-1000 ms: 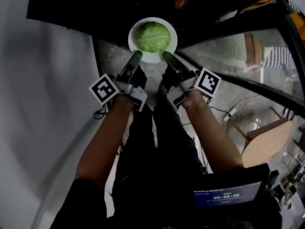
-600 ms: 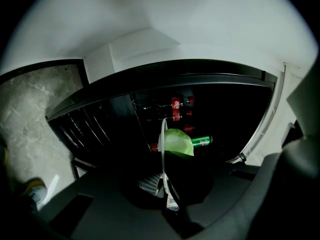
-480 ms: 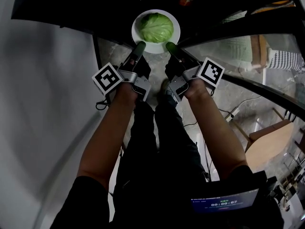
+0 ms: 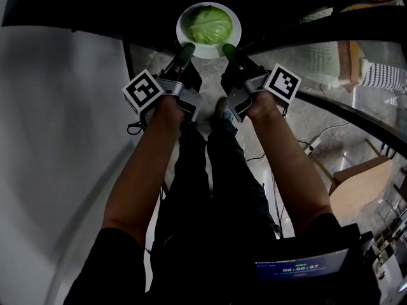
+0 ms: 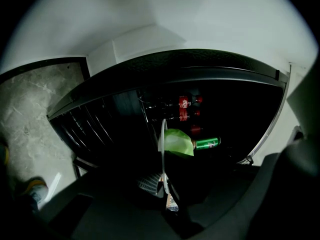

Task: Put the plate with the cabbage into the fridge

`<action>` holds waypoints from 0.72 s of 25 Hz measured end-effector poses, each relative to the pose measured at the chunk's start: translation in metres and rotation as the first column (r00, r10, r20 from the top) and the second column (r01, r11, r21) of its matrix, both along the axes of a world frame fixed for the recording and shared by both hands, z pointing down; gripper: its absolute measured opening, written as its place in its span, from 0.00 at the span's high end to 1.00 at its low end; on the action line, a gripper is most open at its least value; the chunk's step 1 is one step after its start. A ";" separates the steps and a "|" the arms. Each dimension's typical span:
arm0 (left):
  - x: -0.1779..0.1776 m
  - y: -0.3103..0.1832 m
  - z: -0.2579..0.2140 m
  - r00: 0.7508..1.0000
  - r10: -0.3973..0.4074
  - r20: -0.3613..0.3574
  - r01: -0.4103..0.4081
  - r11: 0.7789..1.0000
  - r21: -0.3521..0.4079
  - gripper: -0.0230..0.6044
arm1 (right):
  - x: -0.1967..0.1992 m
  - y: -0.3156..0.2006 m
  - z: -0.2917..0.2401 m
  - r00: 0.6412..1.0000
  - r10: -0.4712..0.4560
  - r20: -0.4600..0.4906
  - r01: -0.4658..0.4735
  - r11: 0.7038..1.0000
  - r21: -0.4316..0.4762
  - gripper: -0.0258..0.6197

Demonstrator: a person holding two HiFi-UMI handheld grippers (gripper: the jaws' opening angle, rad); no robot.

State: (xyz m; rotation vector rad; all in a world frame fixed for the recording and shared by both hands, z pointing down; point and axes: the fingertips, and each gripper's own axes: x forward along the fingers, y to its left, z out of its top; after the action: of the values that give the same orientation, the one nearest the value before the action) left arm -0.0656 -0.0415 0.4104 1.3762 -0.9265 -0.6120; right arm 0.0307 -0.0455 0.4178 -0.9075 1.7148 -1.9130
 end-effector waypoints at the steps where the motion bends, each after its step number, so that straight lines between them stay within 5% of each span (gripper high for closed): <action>1: -0.001 0.001 0.001 1.000 0.002 0.011 -0.002 1.000 -0.003 0.94 | 0.000 0.000 0.000 1.000 0.001 0.000 -0.001 1.000 -0.001 0.93; 18: -0.002 0.003 0.003 0.999 -0.031 0.019 0.032 0.999 -0.029 0.94 | 0.000 -0.001 -0.001 1.000 0.013 0.000 -0.013 1.000 0.008 0.93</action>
State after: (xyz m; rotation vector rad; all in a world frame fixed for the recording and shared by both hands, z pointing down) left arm -0.0675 -0.0380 0.4138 1.3453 -0.9702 -0.6083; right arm 0.0307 -0.0466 0.4170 -0.9141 1.7111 -1.8964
